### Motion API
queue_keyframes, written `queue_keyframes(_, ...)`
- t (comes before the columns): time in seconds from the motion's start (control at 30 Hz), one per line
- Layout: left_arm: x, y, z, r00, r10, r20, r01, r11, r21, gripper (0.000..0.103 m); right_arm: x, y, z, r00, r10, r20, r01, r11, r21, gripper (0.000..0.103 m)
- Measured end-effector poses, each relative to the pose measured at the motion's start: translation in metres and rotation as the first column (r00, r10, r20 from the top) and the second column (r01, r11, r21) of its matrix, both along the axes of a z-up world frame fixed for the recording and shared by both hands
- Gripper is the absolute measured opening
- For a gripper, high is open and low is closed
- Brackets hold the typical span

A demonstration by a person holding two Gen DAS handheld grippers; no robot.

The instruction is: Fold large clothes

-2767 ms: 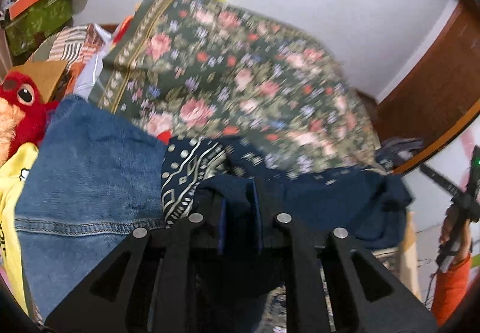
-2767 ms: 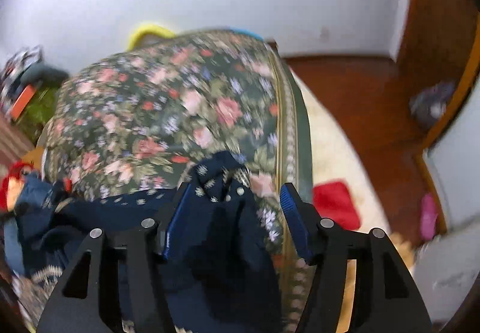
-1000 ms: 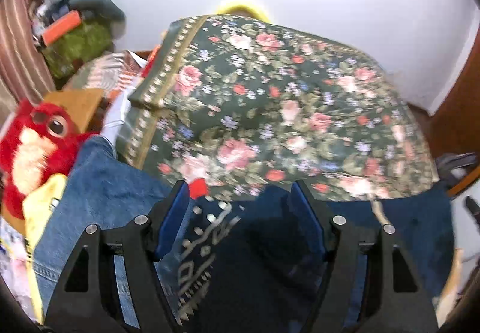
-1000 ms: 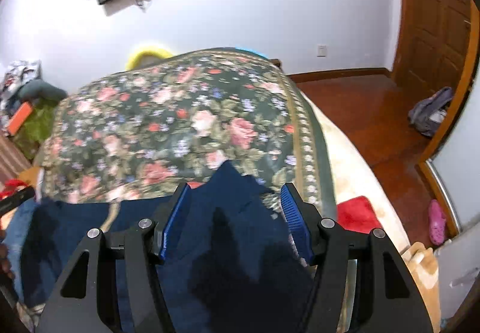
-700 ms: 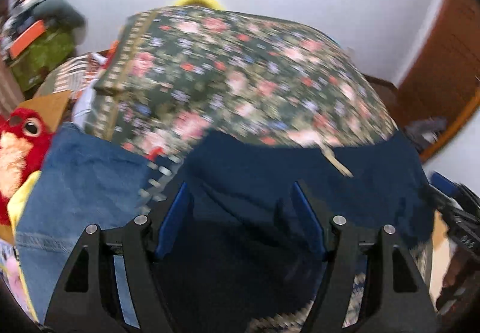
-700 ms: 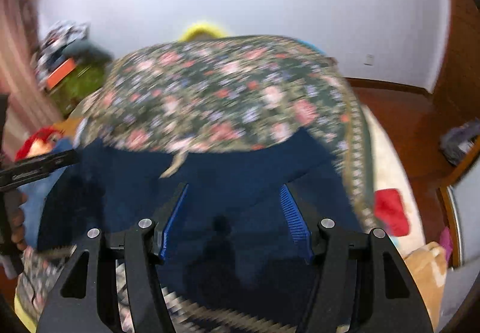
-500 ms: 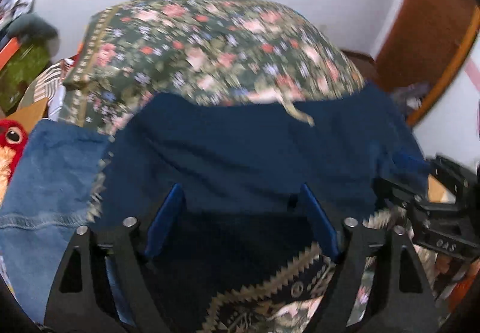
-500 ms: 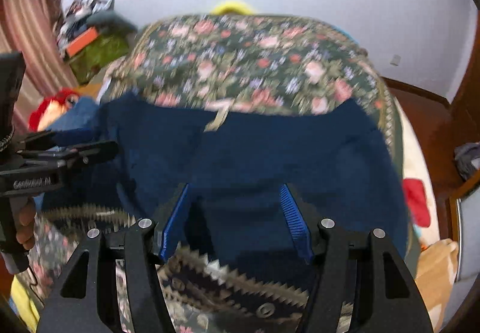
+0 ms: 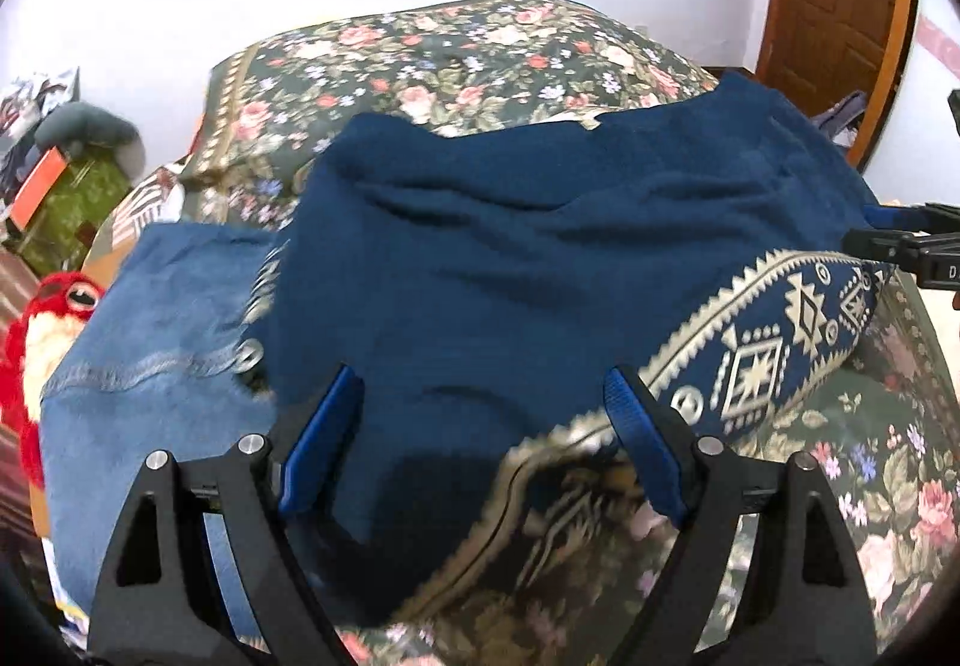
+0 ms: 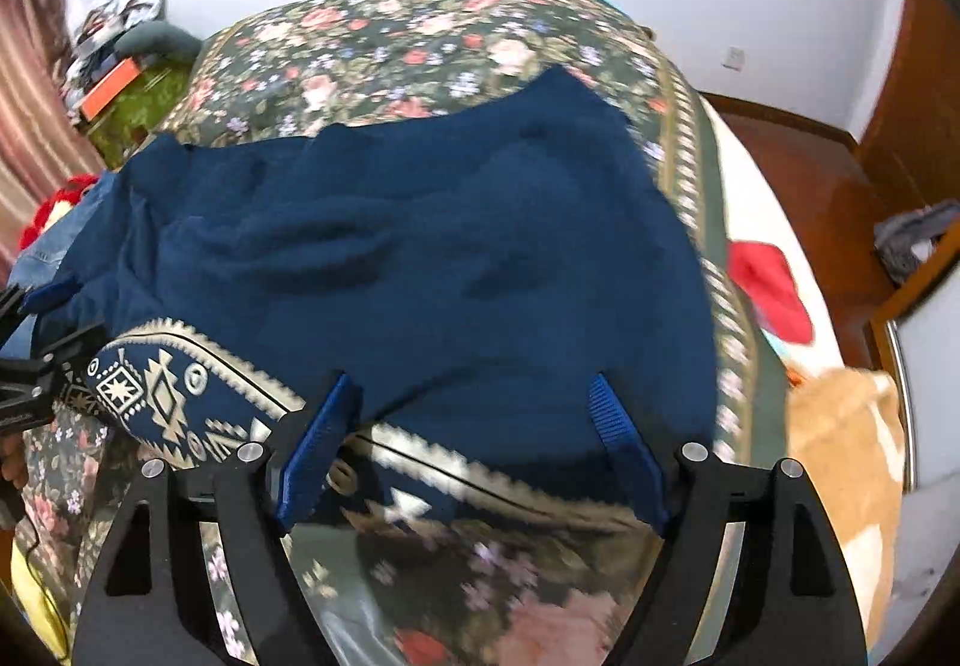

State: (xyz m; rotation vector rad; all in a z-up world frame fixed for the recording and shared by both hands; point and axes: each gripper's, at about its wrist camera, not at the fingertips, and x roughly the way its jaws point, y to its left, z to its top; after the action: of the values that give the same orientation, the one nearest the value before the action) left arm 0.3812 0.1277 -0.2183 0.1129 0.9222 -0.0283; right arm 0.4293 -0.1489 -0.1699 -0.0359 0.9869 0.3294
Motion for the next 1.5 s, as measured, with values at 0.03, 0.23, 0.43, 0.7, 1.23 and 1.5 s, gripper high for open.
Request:
queue_keyframes(0.03,-0.004,0.004,0.001,1.0,0.005,-0.002,-0.005,1.0,-0.013,0.085,-0.002,-0.003,0.0,1.0,-0.011,-0.006,0.011,1.0,-0.003,0.079)
queue_keyframes(0.23,-0.034,0.036,0.005,0.988,0.154,-0.022,-0.154,0.988,-0.009,0.09,-0.025,-0.027,0.005,0.995,-0.079,-0.055,0.078,0.997,-0.03,0.079)
queue_keyframes(0.43,-0.077,0.084,0.021,0.947,0.321,-0.024,-0.319,0.929,-0.189,0.09,-0.06,-0.043,0.033,0.995,-0.096,-0.017,0.096,0.995,-0.004,0.079)
queue_keyframes(0.7,-0.112,0.088,0.021,0.913,0.404,-0.06,-0.383,0.796,-0.468,0.09,-0.081,-0.045,0.054,0.995,-0.103,0.014,0.102,0.993,0.051,0.079)
queue_keyframes(1.23,-0.062,0.072,-0.033,0.918,0.342,-0.199,-0.369,0.559,-0.742,0.057,-0.08,-0.034,0.031,0.996,-0.086,-0.032,0.088,0.994,0.063,0.079)
queue_keyframes(1.5,-0.036,0.076,-0.041,0.901,0.401,-0.165,-0.375,0.531,-0.76,0.044,-0.057,-0.011,0.019,0.997,-0.04,-0.059,0.042,0.999,0.028,0.079)
